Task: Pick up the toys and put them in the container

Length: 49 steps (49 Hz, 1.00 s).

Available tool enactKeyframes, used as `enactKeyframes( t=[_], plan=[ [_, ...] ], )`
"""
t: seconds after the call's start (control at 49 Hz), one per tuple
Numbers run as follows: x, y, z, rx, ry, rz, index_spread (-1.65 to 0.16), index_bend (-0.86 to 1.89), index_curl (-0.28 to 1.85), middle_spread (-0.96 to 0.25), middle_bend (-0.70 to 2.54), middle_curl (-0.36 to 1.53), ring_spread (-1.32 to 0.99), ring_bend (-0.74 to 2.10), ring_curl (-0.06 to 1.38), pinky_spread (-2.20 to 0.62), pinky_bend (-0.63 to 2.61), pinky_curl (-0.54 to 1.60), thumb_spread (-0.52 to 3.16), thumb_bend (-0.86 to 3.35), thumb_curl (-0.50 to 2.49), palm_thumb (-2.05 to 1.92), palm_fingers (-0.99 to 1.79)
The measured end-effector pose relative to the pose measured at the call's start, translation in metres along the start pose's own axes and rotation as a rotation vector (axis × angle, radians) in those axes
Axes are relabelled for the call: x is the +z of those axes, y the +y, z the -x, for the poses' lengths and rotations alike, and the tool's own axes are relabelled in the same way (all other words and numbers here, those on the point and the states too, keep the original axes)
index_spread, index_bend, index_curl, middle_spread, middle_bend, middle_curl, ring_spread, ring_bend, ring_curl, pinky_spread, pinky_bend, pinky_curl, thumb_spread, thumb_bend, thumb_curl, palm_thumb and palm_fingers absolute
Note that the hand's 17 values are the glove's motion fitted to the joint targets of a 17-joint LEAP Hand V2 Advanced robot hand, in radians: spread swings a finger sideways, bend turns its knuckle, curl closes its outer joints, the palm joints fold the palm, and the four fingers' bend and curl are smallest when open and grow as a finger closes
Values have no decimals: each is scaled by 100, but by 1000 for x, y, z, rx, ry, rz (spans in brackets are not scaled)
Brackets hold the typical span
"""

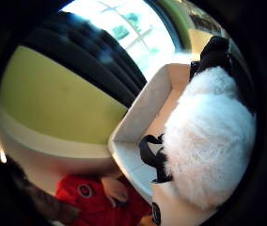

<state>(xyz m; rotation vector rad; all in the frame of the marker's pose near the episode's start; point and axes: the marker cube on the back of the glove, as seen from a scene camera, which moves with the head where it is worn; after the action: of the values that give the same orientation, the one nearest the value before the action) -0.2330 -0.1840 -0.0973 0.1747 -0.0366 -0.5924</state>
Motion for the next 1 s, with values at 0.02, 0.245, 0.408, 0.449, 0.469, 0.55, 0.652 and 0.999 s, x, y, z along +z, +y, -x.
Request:
enactKeyframes(
  t=[0.02, 0.245, 0.408, 0.449, 0.469, 0.55, 0.652, 0.999],
  plan=[
    [4, -2, 1, -2, 5, 9, -39, 40, 62, -41, 67, 50, -45, 99, 49, -48, 94, 43, 48, -1, 90, 55, 107],
    [43, -17, 16, -42, 14, 106, -41, 17, 64, -39, 49, 47, -43, 97, 49, -48, 102, 44, 63, -3, 91, 44, 85],
    [47, -11, 10, -32, -15, 163, -40, 6, 52, -21, 37, 44, -22, 68, 43, -25, 121, 51, 99, -8, 72, 7, 3],
    [44, -8, 5, -24, -27, 158, -39, 8, 48, -18, 36, 43, -18, 61, 39, -20, 122, 49, 103, -8, 68, 2, -2],
    [42, -6, 2, -19, -30, 154, -39, 10, 47, -17, 36, 43, -16, 58, 37, -18, 121, 48, 104, -8, 66, 0, -3],
    [34, 5, -10, 3, -32, 142, -40, 16, 44, -13, 34, 41, -10, 53, 32, -12, 121, 45, 110, -6, 59, -4, 0],
    [25, 21, -22, 28, -17, 125, -40, 20, 44, -11, 34, 41, -6, 48, 30, -7, 117, 42, 114, -5, 53, -5, 3],
    [-3, 95, -76, 151, 71, 49, -41, 20, 44, -11, 31, 40, -3, 42, 28, -1, 107, 37, 120, -3, 39, -3, 10]
  ],
)
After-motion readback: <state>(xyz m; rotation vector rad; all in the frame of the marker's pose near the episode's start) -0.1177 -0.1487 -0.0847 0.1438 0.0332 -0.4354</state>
